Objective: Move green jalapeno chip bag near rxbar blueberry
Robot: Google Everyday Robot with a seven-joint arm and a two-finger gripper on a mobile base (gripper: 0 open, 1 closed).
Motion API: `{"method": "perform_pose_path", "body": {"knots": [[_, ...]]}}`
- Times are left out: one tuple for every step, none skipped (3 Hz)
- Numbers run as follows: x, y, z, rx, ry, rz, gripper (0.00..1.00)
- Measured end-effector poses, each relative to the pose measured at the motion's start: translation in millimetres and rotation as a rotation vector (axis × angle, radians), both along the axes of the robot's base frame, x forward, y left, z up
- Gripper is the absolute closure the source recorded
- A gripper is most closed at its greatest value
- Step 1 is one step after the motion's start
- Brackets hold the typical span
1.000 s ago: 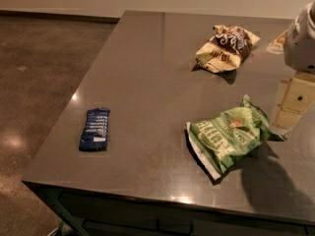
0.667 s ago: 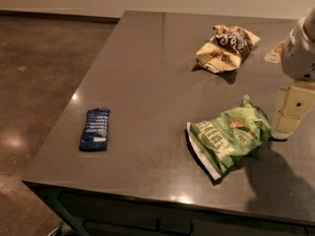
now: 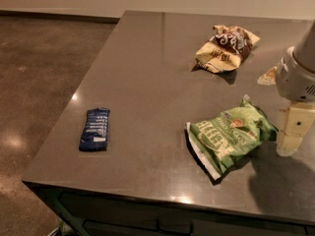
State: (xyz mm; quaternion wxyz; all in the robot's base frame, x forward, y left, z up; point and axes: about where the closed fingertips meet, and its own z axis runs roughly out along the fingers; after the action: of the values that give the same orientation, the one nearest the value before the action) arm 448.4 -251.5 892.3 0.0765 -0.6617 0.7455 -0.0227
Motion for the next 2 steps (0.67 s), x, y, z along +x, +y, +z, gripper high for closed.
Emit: {"method": "perform_pose_path", "body": {"knots": [[-6, 1, -12, -0.003, 0.027, 0.029, 0.0], [-10, 13, -21, 0.008, 0.026, 0.047, 0.0]]}}
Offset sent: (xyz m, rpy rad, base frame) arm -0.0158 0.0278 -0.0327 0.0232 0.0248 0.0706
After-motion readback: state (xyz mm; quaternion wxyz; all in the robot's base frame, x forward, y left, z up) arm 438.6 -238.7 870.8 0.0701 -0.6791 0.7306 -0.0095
